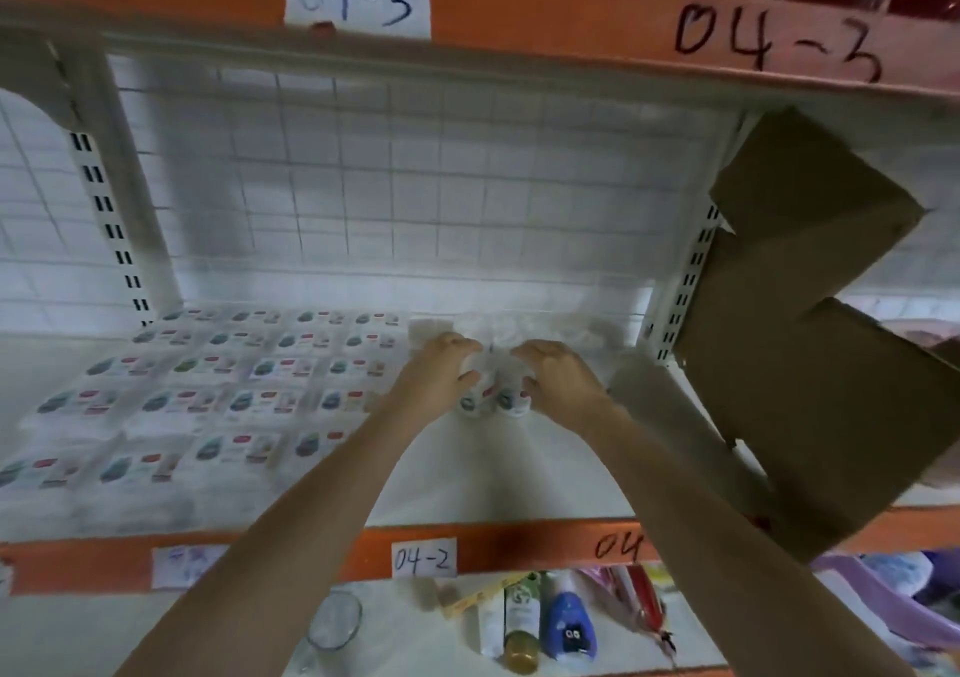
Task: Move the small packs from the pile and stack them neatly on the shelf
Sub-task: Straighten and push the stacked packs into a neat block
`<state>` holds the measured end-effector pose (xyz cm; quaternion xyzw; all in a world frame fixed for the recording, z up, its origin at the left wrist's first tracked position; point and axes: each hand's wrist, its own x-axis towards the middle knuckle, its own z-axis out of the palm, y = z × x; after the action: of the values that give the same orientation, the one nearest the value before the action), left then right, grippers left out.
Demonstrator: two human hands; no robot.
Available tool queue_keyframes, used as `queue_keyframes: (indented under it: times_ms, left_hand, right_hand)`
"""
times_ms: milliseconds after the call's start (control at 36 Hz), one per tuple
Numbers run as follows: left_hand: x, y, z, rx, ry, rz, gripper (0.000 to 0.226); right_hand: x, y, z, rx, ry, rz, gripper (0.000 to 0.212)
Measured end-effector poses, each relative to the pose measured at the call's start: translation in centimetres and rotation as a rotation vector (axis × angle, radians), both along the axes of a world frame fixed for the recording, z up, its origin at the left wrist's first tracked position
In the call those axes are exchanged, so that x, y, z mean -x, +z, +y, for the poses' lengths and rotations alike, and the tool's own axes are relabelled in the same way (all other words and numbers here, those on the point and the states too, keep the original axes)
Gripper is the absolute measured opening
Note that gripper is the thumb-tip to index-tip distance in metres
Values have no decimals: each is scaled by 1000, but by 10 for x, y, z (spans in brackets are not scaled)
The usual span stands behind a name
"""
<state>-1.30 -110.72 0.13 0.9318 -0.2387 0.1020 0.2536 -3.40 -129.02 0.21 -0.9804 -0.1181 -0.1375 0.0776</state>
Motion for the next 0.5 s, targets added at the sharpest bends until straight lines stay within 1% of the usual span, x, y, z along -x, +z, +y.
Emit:
queue_keyframes:
  times_ms: [56,111,167,278,333,417,472,500]
  left_hand:
    - [-3,-4,-6,-2,34,-10,40]
    - [-5,-6,-9,-18,58,-19,40]
    - [-6,-7,-11,-55,71,-14,39]
    - [-8,-8,-15,-141,60,-42,37]
    - [-8,-7,-16,-164,58,-58,36]
    - [-8,-7,-16,-190,61,-64,37]
    - [-7,-4,-17,-203,70,-88,39]
    - [-7,0,-19,-198,75,-102,39]
  right_hand:
    - [-6,2,-1,38,19,28,38]
    - [-8,2,-1,57,41,7,34]
    - [-10,-3,-2,46,67,-32,34]
    - [-12,-9,-4,-19,84,-50,34]
    - [-12,-9,-5,-16,91,-32,36]
    - [-12,-7,-12,-55,112,21,48]
    - [-14,-3,-23,-112,134,7,53]
    - [-14,-1,-30,-132,127,-22,51]
